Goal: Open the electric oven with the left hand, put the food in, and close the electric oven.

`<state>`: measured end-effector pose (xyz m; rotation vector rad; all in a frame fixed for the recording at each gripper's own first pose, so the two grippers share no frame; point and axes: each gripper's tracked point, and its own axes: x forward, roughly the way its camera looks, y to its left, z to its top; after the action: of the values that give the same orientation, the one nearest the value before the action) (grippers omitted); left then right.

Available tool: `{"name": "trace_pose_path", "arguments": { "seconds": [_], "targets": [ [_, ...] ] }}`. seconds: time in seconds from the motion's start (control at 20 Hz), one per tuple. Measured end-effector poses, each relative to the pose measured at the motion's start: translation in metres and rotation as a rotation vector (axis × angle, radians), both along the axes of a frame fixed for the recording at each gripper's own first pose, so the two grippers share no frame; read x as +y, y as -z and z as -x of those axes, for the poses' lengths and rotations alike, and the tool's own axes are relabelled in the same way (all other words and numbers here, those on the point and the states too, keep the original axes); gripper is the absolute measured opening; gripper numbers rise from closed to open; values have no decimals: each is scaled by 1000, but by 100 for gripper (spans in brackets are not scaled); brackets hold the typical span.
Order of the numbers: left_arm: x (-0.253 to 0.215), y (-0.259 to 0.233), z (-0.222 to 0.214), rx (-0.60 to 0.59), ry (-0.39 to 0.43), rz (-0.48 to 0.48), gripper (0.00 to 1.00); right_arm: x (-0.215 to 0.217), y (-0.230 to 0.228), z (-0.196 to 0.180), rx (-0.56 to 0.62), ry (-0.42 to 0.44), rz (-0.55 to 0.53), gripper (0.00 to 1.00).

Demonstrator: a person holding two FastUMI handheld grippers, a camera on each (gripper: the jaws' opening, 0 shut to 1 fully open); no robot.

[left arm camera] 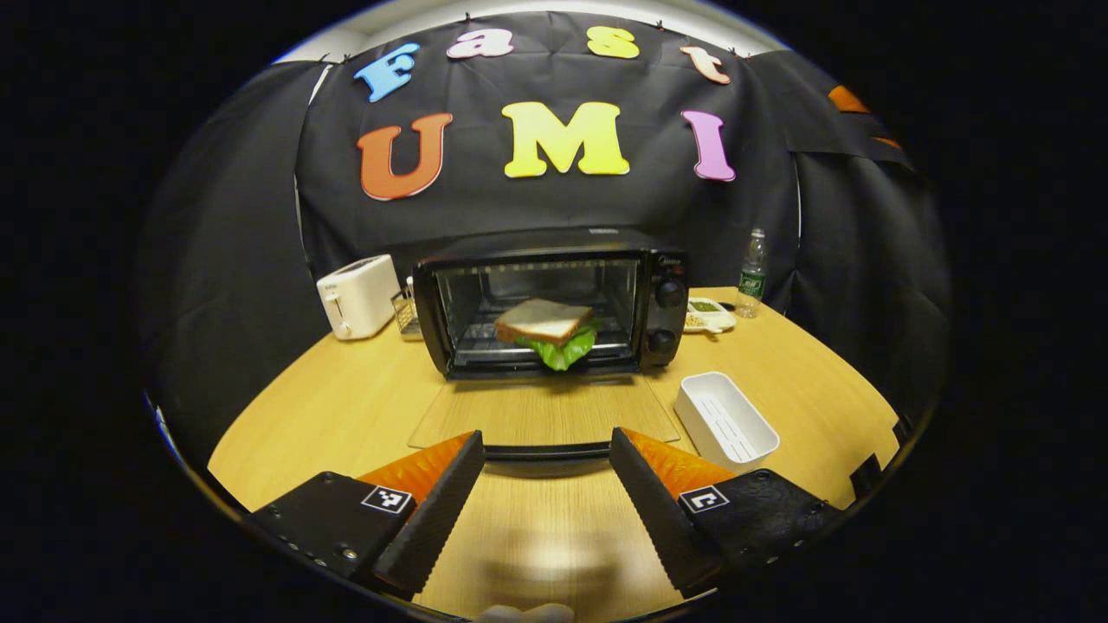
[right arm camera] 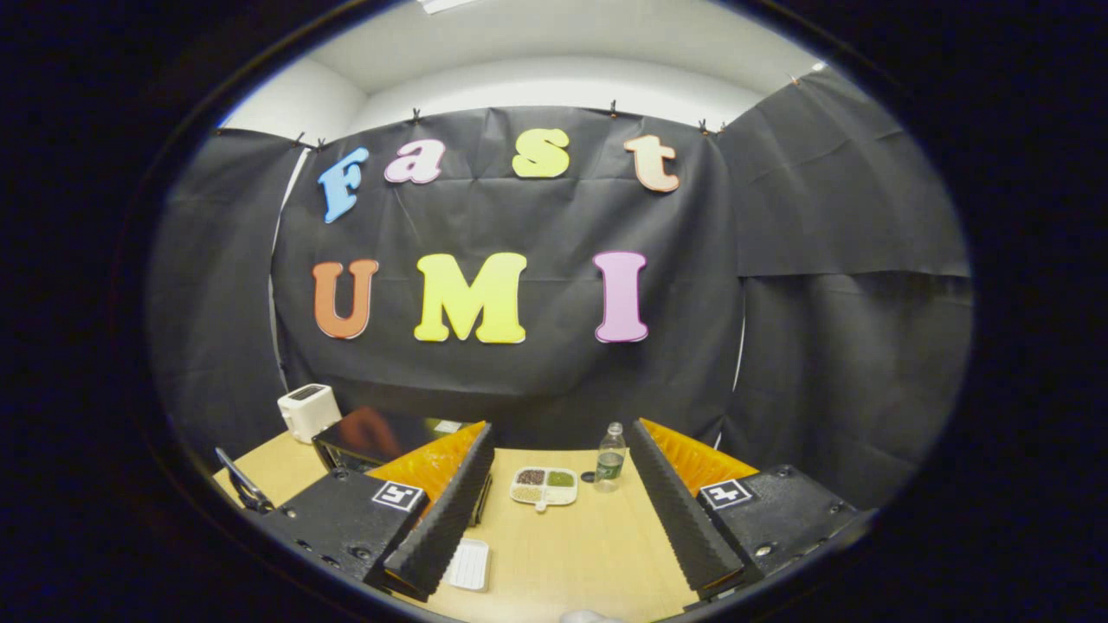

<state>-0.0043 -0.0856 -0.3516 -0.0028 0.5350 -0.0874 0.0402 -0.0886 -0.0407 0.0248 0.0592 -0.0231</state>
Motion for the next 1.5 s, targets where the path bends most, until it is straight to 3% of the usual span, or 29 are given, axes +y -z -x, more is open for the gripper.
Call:
{"name": "trace_pose_path", "arguments": {
  "seconds": [0.05,0.1,0.4,0.45,0.5,0.7,1.0,1.15,1.5],
  "targets": [
    [-1,12,-3,14,-3,5,96,0,3,-1,12,-3,-3,100],
    [-1,23,-6,30,-9,5,96,-2,7,-2,21,-2,0,95],
    [-5,57,-18,81,-13,5,96,-6,25,-10,63,7,8,96],
    [-5,59,-18,86,-13,4,89,-6,26,-11,69,10,4,96],
    [-5,63,-18,95,-14,6,96,-7,28,-13,75,10,1,100],
    [-7,70,-20,119,-7,10,96,-6,30,-16,86,11,5,100],
    [-5,63,-22,122,0,12,95,-5,28,-19,87,9,15,100],
    [-5,53,-22,112,8,9,95,-4,23,-21,77,5,10,95],
    [-2,12,-37,64,14,20,95,-9,16,-21,60,10,-20,100]
  ]
}}
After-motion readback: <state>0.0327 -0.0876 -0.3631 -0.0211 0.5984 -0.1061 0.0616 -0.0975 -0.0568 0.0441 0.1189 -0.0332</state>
